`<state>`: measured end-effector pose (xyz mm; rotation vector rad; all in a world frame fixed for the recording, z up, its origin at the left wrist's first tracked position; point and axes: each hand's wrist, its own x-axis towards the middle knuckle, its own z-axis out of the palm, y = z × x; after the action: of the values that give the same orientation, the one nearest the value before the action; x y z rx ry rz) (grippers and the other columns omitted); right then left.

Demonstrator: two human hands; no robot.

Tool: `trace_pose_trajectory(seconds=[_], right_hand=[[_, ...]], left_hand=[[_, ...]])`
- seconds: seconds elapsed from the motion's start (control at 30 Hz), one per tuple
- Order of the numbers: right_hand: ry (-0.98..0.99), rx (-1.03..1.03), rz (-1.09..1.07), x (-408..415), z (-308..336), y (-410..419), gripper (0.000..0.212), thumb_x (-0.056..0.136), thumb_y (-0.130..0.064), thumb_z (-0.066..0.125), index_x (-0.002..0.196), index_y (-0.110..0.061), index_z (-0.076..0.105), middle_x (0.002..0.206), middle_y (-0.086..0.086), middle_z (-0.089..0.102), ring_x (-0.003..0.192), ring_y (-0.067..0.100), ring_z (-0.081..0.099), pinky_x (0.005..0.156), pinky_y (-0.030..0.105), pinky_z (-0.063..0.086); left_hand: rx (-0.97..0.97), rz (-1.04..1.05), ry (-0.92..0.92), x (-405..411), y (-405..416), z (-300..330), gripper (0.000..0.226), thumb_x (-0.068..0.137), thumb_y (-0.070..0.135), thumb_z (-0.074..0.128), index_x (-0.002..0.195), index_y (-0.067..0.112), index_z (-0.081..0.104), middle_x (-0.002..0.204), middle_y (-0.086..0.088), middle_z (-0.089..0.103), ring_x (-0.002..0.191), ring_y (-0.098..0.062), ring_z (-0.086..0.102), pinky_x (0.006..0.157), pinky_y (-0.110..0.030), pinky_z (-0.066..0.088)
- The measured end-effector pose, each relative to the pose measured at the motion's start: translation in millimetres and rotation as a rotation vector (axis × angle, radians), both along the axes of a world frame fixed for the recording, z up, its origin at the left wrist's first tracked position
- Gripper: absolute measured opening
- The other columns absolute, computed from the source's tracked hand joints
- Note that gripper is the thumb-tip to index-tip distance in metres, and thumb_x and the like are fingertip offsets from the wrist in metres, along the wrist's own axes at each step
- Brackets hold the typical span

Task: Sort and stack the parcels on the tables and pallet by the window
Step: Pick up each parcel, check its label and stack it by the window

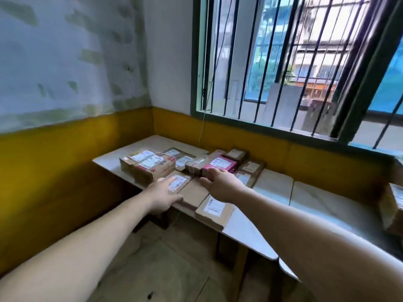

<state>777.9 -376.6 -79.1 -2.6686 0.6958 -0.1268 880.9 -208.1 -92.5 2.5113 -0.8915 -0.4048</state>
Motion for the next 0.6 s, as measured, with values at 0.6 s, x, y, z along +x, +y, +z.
trace_pose_trajectory(seconds=[0.6], right_hand=[[0.031, 0.101, -0.056, 210.0, -39.6, -170.7, 0.067, 0.097, -0.058, 0.043, 0.152, -0.022, 0.032, 0.152, 0.009, 0.039, 0.128, 0.028, 0.050, 0.102, 0.040, 0.046]], left_hand=[[0.004, -0.030, 0.097, 221.6, -165.0, -39.4, 0.086, 0.075, 0.057, 0.060, 0.149, 0.036, 0.021, 0.158, -0.001, 0.021, 0.141, -0.025, 0.031, 0.111, -0.049, 0.034]])
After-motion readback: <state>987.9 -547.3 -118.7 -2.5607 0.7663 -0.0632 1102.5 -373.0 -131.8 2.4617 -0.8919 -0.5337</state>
